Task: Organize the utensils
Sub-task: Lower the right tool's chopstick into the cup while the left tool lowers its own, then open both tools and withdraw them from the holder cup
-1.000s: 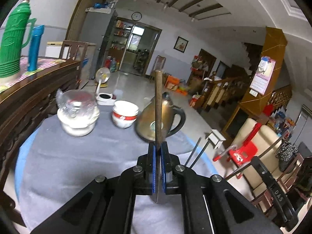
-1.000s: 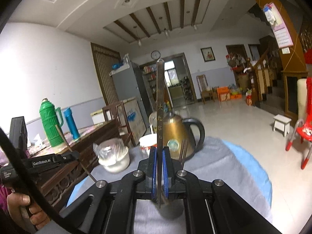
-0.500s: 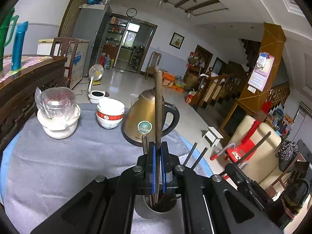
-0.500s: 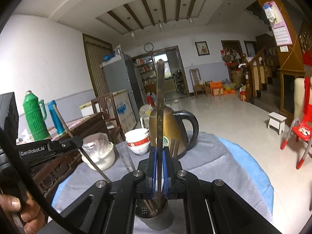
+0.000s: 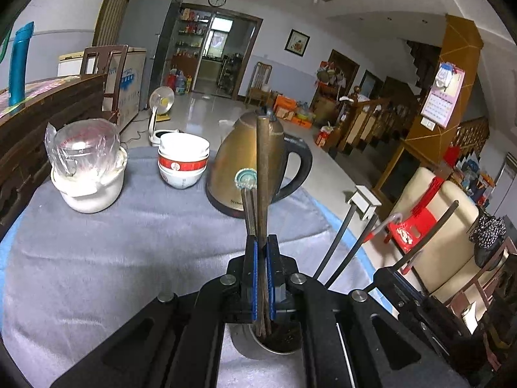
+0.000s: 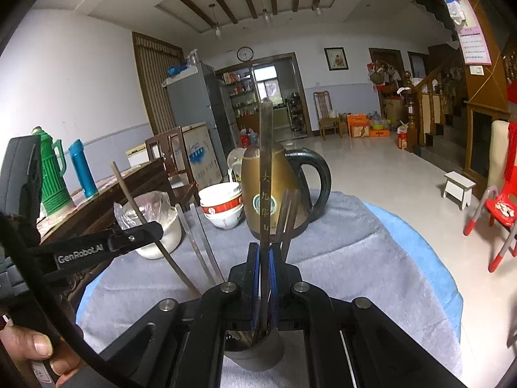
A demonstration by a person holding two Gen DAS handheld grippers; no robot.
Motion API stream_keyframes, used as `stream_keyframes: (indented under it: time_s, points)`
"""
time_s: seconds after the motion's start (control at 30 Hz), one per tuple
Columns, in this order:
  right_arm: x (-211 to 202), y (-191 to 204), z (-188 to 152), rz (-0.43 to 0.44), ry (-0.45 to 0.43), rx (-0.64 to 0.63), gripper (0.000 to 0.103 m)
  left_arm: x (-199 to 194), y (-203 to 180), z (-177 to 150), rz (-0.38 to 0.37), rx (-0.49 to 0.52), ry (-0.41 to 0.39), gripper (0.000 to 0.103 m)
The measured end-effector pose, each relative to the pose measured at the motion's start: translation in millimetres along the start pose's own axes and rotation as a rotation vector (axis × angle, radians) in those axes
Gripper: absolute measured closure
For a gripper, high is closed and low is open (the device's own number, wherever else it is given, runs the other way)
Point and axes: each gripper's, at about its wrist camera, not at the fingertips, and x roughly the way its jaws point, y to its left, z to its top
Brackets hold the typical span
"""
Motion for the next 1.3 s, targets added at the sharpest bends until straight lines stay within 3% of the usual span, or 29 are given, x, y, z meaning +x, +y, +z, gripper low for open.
stream_keyframes:
  time_s: [1.07,1.17,1.2,1.23,1.27,1.3]
  points:
    - [27.8,-2.4,-22.8,0.003,0.123,0.003,0.096,26.4,1.5,-21.6,0.017,0.008,0.139,0.098]
    - [30.8,-4.7,-19.7,-0.012,0.144,0.004,0.094,14.0,3.8,-16.7,0.009,-0.004,0.116,0.086]
    - [29.2,-5.3,-17.9,-0.020,0.139,0.003,0.092,6.5,4.9,-13.5,0.009,-0.006,0.099,0.071]
    - [26.2,-5.9,-15.0,-0.032,0.127,0.002,0.087,-1.9,6.1,-10.5,0.009,-0.013,0.077,0.059]
    - [21.8,-6.2,-11.7,-0.041,0.115,0.005,0.083,-11.4,7.8,-7.1,0.007,-0.021,0.048,0.055]
    - [17.0,-7.2,-8.6,-0.039,0.100,0.010,0.068,-18.7,9.1,-4.5,0.006,-0.027,0.026,0.052]
